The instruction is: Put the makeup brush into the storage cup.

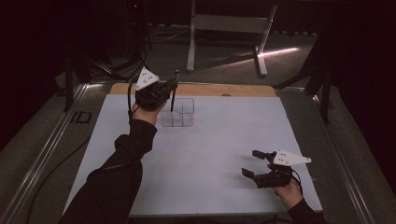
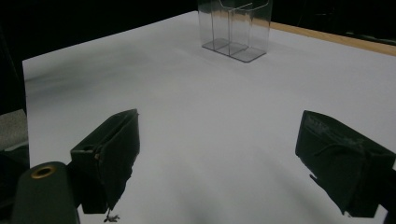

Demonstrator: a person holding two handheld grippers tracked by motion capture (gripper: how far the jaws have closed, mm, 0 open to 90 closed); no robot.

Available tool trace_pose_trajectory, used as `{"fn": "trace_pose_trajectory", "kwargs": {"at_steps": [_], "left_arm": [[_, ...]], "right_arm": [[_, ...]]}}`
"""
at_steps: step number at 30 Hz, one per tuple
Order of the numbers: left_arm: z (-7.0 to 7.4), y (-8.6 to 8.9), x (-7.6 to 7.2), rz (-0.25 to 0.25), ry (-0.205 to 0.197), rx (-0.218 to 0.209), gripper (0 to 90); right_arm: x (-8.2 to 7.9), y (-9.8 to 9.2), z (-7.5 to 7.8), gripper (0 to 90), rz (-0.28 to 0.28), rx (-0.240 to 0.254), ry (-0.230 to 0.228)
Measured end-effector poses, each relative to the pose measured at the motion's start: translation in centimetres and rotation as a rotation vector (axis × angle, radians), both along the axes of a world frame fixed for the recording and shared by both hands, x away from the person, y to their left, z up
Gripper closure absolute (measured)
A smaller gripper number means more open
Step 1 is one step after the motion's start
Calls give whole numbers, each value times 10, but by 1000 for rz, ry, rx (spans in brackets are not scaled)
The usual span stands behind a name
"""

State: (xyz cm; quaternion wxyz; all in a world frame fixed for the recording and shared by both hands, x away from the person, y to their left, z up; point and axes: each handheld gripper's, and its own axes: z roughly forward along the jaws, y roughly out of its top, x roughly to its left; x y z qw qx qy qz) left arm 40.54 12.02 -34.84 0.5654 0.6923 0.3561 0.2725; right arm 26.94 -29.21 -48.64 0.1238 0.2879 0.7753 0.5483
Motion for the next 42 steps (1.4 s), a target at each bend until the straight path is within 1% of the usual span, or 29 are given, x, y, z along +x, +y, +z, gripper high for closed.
{"fn": "trace_pose_trajectory", "kwargs": {"at_steps": [1, 3, 8, 10, 12, 14, 15, 16, 17, 19, 20, 23, 24, 25, 26, 27, 28, 31, 33, 35, 36, 37, 38, 39, 40, 42], "left_arm": [[0, 0, 1, 0, -2, -8, 862], [-1, -2, 1, 21, -14, -1, 862], [-1, -4, 6, 32, -18, -21, 862], [-2, -5, 8, 24, -23, -25, 862], [-3, -6, 9, 19, -36, -32, 862], [-3, -7, 11, 14, -42, -55, 862], [-3, -7, 12, 16, -47, -54, 862], [-3, -8, 12, 14, -57, -62, 862], [-3, -9, 13, 14, -59, -61, 862], [-4, -11, 15, 11, -77, -80, 862], [-4, -11, 15, 11, -77, -80, 862], [-6, -12, 17, 38, -109, -105, 862], [-7, -12, 19, 27, -113, -112, 862], [-8, -13, 19, 33, -129, -115, 861], [-10, -13, 20, 33, -135, -117, 862], [-11, -13, 22, 25, -131, -123, 862], [-13, -13, 23, 37, -135, -121, 862], [-19, -12, 27, 55, -134, -142, 862], [-20, -12, 28, 60, -137, -142, 862], [-26, -10, 31, 91, -139, -135, 862], [-28, -9, 32, 98, -141, -144, 862], [-29, -8, 34, 108, -138, -145, 862], [-29, -8, 34, 108, -138, -145, 862], [-32, -5, 37, 118, -138, -171, 862], [-33, -5, 38, 124, -139, -175, 862], [-35, -5, 41, 133, -142, -162, 862]], "right_arm": [[0, 0, 0, 138, 0, 0, 1], [0, 0, 0, 138, 0, 0, 1], [0, 0, 0, 137, 0, 3, 2], [0, 0, 0, 138, 0, 3, 1], [0, -1, 0, 137, 1, 3, 2], [0, -1, 0, 138, 0, 4, 2], [0, -1, 0, 137, 0, 4, 2], [0, -1, 0, 138, 1, 3, 2], [0, 0, 0, 138, 1, 3, 2], [0, 0, 0, 137, 1, 2, 2], [0, 0, 0, 137, 1, 3, 3], [0, -1, 0, 138, 2, 4, 3], [0, -1, 0, 138, 2, 4, 3], [0, -1, 0, 137, 3, 4, 4], [0, -1, 0, 137, 3, 5, 4], [0, -1, 0, 137, 4, 5, 4], [0, -1, 0, 138, 4, 4, 4], [0, -1, 0, 137, 4, 6, 2], [0, -1, 0, 138, 4, 6, 3], [0, -1, 0, 138, 4, 5, 3], [0, -1, 0, 137, 4, 5, 4], [0, -1, 0, 138, 5, 5, 4], [0, -1, 0, 137, 5, 6, 4], [0, -1, 0, 137, 5, 5, 5], [0, 0, 0, 138, 6, 5, 5], [-1, 0, 0, 138, 7, 5, 5]]}}
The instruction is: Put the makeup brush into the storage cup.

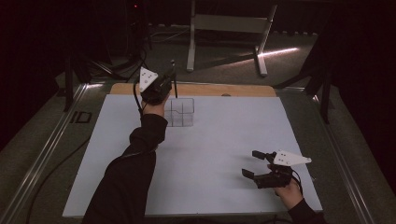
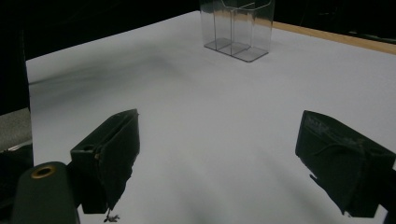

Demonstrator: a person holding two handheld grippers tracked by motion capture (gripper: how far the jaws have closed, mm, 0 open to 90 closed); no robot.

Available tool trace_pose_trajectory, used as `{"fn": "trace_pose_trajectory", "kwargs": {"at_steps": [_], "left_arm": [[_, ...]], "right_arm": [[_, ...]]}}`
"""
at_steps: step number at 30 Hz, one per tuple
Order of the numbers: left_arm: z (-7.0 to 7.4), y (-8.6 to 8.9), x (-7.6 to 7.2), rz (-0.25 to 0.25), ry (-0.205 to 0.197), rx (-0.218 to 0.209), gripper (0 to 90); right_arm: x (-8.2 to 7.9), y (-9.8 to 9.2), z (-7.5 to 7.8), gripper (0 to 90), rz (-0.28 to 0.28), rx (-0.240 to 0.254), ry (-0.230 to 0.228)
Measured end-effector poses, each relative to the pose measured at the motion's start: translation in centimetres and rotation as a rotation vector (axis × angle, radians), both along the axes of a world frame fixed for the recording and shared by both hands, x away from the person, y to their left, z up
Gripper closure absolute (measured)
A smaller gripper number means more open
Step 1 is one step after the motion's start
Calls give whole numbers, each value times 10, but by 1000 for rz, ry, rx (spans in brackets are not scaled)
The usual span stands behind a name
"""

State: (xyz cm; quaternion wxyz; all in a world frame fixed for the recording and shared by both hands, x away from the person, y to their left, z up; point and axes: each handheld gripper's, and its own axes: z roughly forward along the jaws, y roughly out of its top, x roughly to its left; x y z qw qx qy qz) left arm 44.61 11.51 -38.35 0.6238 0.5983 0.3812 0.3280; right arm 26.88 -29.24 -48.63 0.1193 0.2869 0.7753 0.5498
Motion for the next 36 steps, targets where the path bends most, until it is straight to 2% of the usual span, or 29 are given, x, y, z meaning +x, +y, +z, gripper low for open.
{"fn": "trace_pose_trajectory", "kwargs": {"at_steps": [6, 10, 23, 25, 27, 36], "left_arm": [[-9, -5, 3, 17, 17, 26, 862], [-17, -6, 6, 10, 35, 35, 861], [-34, -8, 11, 31, 73, 32, 861], [-38, -9, 10, 36, 85, 29, 861], [-42, -11, 10, 47, 110, 47, 861], [-51, -12, 9, 62, 158, 63, 861]], "right_arm": [[0, 0, 0, 138, 0, 3, 0], [0, 0, 0, 137, 1, 1, 1], [0, 0, 0, 138, 0, 3, 2], [0, 0, 0, 137, 0, 2, 3], [0, 0, 0, 137, 1, 1, 3], [0, 0, 0, 137, 0, 0, 2]]}}
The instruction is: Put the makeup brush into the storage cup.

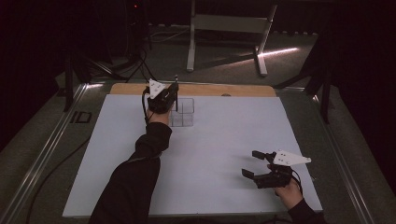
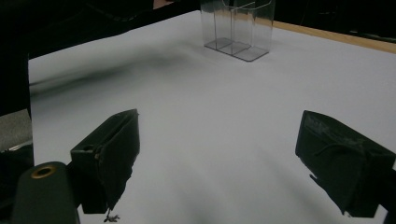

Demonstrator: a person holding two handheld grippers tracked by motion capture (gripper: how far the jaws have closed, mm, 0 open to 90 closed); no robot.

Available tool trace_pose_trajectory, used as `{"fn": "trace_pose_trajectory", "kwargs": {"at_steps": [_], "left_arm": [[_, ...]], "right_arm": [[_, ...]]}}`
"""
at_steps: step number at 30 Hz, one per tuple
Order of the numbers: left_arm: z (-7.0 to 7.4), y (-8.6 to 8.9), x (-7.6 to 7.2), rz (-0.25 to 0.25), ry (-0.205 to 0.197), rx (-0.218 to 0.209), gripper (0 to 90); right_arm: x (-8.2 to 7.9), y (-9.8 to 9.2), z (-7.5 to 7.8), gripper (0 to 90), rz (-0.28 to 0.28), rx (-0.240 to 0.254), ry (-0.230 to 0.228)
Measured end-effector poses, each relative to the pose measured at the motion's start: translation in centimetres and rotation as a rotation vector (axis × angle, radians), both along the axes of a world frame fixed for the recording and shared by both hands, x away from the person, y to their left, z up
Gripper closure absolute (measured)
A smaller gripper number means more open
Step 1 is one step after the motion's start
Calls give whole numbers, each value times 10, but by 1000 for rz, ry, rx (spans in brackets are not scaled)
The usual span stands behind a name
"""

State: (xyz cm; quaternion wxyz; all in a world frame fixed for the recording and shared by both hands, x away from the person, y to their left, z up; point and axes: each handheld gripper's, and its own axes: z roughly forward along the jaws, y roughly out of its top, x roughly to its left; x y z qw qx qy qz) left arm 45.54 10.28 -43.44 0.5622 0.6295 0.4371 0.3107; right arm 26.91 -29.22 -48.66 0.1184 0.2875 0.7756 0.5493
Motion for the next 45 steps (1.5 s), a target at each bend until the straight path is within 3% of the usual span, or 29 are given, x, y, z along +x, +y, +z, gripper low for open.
{"fn": "trace_pose_trajectory", "kwargs": {"at_steps": [7, 16, 17, 21, 27, 31, 32, 34, 41, 45], "left_arm": [[-4, -2, 0, 8, 40, -9, 860], [-10, -6, 1, 8, 101, 22, 860], [-13, -9, 3, 7, 132, 39, 859], [-17, -12, 4, -1, 169, 55, 859], [-16, -14, 5, 30, 209, 80, 845], [-9, -17, 7, 50, 238, 97, 378], [-7, -18, 6, 56, 238, 104, 357], [-4, -21, 7, 56, 252, 124, 211], [7, -26, 7, 47, 273, 136, 102], [13, -26, 4, 24, 265, 147, 52]], "right_arm": [[0, 0, 0, 138, 0, -1, -1], [0, 0, 0, 138, 3, -3, 1], [0, 0, 0, 137, 2, -2, 0], [0, 0, 0, 138, 2, -2, 0], [0, 0, 0, 137, 2, -1, 0], [0, 0, 0, 137, 2, -1, 0], [0, 0, 0, 137, 2, -2, 0], [0, 0, 0, 138, 1, -2, 0], [0, 0, 0, 138, -1, -2, -2], [0, 0, 1, 137, -1, -2, -3]]}}
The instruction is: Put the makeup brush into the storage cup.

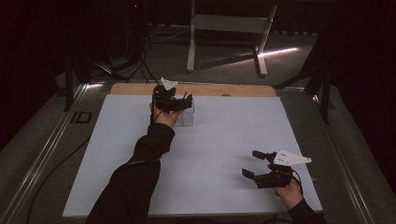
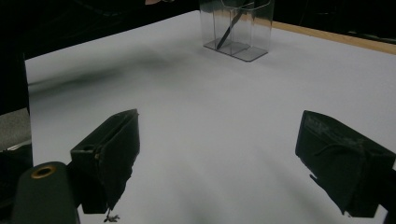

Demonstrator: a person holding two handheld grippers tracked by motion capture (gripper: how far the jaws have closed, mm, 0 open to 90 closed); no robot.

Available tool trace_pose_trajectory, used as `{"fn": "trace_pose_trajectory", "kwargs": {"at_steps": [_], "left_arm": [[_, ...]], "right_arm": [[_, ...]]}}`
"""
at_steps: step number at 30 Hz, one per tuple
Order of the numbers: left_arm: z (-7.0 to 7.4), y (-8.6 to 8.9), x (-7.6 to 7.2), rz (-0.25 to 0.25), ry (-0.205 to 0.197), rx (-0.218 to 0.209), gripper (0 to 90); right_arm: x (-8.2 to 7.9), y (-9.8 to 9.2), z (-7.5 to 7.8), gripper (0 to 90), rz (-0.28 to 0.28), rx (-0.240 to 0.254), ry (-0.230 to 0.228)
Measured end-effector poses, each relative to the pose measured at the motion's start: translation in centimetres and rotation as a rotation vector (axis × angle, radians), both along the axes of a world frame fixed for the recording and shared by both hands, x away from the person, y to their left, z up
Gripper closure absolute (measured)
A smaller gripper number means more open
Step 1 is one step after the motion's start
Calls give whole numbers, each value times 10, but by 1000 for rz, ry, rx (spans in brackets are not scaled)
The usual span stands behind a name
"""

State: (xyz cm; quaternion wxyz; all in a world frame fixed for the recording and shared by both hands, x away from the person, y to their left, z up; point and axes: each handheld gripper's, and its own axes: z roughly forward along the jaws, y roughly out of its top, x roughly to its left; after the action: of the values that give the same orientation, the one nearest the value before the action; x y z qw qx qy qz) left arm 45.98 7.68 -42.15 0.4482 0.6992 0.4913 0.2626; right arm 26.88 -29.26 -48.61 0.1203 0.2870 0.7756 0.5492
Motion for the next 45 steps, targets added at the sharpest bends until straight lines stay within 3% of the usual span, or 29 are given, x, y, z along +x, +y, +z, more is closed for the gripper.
{"fn": "trace_pose_trajectory", "kwargs": {"at_steps": [2, 6, 11, 15, 23, 30, 35, 45], "left_arm": [[3, 1, -1, -3, 3, -6, 32], [7, 4, -2, -34, 45, -29, 13], [14, 7, -8, -82, 33, -48, 8], [19, 9, -11, -137, 63, -70, 8], [28, 12, -19, -180, 68, -82, 9], [32, 16, -28, -216, 46, -94, 9], [35, 24, -39, -283, 17, -95, 8], [35, 40, -60, -367, 13, -100, 9]], "right_arm": [[0, 0, 0, 138, 0, 0, 0], [0, 0, 0, 138, 0, -2, -1], [0, 0, 0, 137, -2, -1, -1], [0, 0, 0, 137, -4, -4, -2], [0, 1, 0, 138, -1, -7, -2], [1, 1, 1, 138, 1, -6, -3], [1, 1, 1, 137, -2, -7, -4], [1, 1, 1, 138, -4, -10, -5]]}}
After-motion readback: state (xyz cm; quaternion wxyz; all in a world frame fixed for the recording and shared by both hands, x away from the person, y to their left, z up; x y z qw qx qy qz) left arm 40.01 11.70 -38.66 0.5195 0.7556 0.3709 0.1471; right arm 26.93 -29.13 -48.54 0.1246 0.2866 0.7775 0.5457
